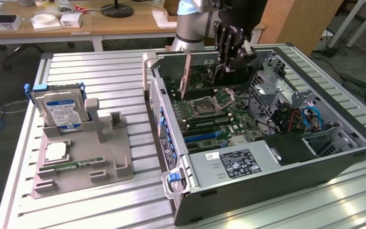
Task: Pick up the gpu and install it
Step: 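Insert the gpu into the slot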
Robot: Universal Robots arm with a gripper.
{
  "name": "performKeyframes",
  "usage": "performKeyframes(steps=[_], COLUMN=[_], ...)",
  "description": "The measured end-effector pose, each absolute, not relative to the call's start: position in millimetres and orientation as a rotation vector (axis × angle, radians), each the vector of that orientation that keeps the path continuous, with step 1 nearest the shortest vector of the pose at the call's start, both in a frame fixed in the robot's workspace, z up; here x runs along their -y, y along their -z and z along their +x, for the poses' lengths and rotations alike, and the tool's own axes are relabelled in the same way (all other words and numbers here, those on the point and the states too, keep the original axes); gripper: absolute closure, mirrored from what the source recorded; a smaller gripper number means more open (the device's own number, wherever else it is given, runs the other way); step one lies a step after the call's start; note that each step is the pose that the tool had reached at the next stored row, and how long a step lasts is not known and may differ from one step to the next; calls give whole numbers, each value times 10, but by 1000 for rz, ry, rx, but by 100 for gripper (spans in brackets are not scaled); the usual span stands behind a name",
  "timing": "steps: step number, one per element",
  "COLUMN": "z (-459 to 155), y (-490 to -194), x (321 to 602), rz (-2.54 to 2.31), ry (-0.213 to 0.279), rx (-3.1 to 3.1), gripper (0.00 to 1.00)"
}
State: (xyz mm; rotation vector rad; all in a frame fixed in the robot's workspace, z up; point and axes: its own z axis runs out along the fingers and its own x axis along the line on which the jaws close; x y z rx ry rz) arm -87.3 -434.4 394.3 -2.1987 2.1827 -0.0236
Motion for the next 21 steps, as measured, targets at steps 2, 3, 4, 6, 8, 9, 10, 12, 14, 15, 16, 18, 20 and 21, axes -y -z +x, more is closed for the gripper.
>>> performKeyframes(steps=[2, 3, 4, 6, 8, 9, 10, 12, 14, 15, 16, 18, 20, 21], z=[-881, -884, -886, -890, -893, -895, -896, -898, -900, -901, -901, -902, -902, -902], y=[-3937, -3935, -3932, -3926, -3917, -3912, -3906, -3896, -3887, -3882, -3879, -3874, -3868, -3866], x=[4344, 4344, 4344, 4344, 4344, 4344, 4344, 4344, 4344, 4344, 4344, 4344, 4344, 4344], rz=[-2199, -2199, -2199, -2199, -2199, -2199, -2199, -2199, -2199, -2199, -2199, -2199, -2199, -2199], ry=[24, 24, 24, 23, 23, 24, 24, 24, 24, 24, 24, 24, 24, 24], rx=[-2183, -2183, -2183, -2183, -2183, -2183, -2183, -2183, -2183, -2183, -2183, -2183, -2183, -2183], gripper=[74, 74, 74, 74, 74, 74, 74, 74, 74, 74, 74, 74, 74, 74])
